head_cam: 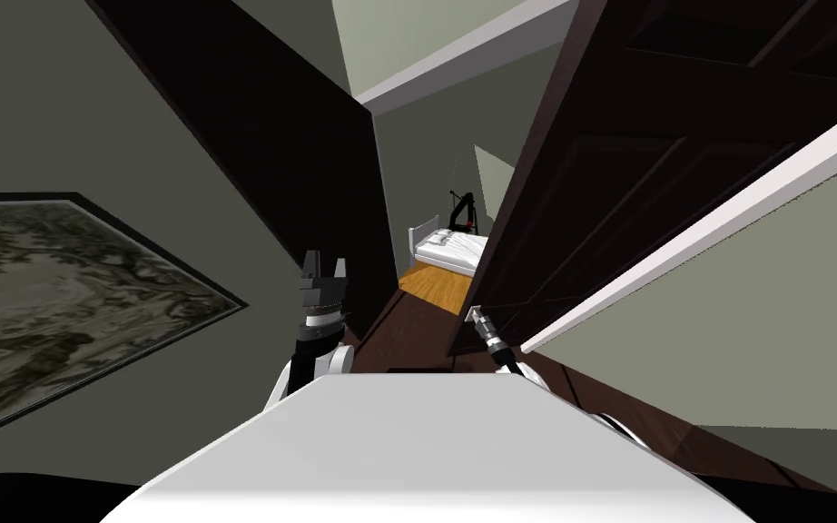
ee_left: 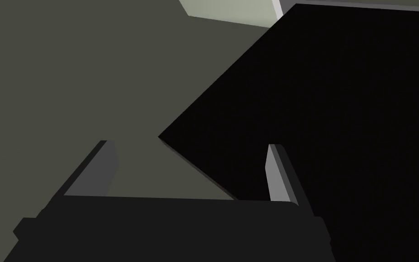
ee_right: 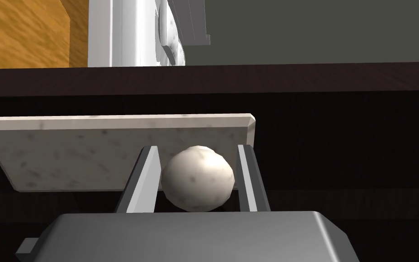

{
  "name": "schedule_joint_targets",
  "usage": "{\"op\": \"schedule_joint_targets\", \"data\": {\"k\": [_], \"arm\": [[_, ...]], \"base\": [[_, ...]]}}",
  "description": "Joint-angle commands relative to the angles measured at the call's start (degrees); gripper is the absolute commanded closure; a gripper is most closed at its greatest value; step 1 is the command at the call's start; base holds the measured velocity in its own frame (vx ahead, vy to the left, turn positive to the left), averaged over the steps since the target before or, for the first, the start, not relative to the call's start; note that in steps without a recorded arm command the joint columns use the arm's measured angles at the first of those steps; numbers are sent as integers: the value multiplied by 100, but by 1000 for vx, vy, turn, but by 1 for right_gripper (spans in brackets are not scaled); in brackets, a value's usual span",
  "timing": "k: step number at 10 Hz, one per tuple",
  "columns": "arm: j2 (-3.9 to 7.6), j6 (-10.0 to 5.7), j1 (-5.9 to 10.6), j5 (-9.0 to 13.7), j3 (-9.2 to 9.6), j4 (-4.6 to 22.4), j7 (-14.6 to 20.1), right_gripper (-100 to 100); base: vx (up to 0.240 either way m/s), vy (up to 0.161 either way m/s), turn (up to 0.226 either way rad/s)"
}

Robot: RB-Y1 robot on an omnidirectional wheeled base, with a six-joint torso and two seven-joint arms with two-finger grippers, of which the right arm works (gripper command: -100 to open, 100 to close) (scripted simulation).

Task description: Pull the door open

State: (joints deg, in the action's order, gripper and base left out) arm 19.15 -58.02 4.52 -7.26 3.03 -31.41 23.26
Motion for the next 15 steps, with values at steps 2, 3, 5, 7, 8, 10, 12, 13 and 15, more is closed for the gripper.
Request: {"op": "schedule_joint_targets", "data": {"k": [2, 3, 5, 7, 8, 10, 12, 13, 15], "arm": [[160, -241, -215, -36, 33, 2, 154, 100], [219, -327, -268, -44, 38, 17, 204, 100], [386, -564, -415, -65, 50, 59, 343, 100], [534, -777, -547, -84, 60, 97, 468, 100], [466, -714, -473, -87, 71, 129, 413, 100], [533, -903, -555, -119, 83, 207, 471, 100], [605, -1082, -631, -148, 88, 263, 521, 100], [643, -1178, -672, -163, 91, 292, 548, 100], [714, -1353, -746, -190, 95, 347, 598, 100]], "base": [[-150, -20, 112], [-132, -36, 108], [-141, -69, 167], [-149, -55, 120], [-65, -22, 15], [-162, -72, 173], [-184, -82, 144], [-207, -117, 167], [-206, -126, 189]]}}
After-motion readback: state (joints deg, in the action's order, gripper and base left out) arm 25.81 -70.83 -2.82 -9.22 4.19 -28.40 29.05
